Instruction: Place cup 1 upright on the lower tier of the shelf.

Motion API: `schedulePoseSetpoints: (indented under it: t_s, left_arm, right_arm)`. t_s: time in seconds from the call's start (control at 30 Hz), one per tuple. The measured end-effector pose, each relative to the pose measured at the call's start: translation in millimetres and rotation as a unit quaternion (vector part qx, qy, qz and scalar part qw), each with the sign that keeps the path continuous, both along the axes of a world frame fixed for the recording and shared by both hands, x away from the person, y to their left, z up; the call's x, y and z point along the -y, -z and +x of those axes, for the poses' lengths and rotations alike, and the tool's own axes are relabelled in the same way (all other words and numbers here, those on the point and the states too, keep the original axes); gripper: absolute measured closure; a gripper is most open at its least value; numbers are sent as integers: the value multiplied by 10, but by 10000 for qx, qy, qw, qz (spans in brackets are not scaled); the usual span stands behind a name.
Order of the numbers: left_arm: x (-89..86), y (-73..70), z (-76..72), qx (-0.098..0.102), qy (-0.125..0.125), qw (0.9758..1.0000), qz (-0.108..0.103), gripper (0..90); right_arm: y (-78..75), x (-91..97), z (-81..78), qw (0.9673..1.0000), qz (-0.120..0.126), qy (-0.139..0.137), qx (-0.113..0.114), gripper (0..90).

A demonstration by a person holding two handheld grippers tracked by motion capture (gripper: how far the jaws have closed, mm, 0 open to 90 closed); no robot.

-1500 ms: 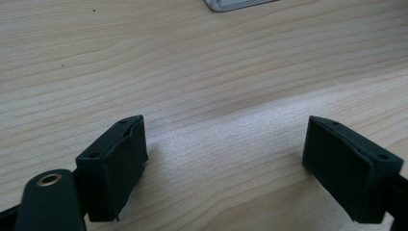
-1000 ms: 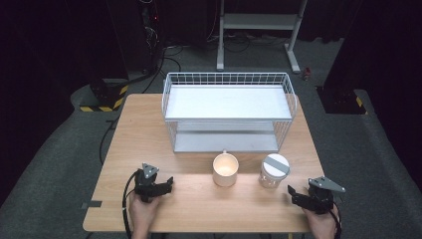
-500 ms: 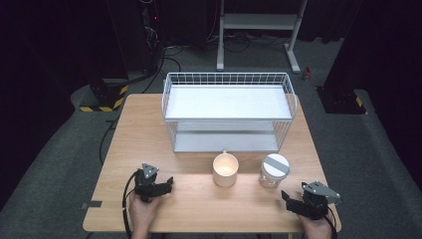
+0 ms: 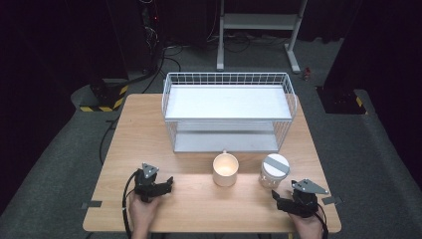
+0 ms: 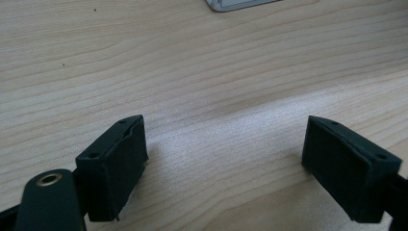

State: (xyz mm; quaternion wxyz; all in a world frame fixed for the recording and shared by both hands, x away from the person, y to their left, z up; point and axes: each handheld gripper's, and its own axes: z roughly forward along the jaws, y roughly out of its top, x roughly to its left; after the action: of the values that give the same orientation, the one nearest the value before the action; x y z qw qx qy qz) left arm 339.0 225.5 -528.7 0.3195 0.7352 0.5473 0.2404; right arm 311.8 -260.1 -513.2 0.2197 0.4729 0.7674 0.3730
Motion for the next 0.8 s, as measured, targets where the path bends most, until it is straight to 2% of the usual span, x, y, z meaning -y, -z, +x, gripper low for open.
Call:
schedulePoseSetpoints:
  t_s: [0.53, 0.8]
  left_arm:
    - [3, 1, -1, 0, -23, 10000, -15, 160]
    - [3, 1, -1, 0, -27, 10000, -16, 160]
  right_arm:
    - [-56, -141, 93, 9997, -20, -164, 162, 138]
    - [-100, -161, 137, 9996, 41, -125, 251, 138]
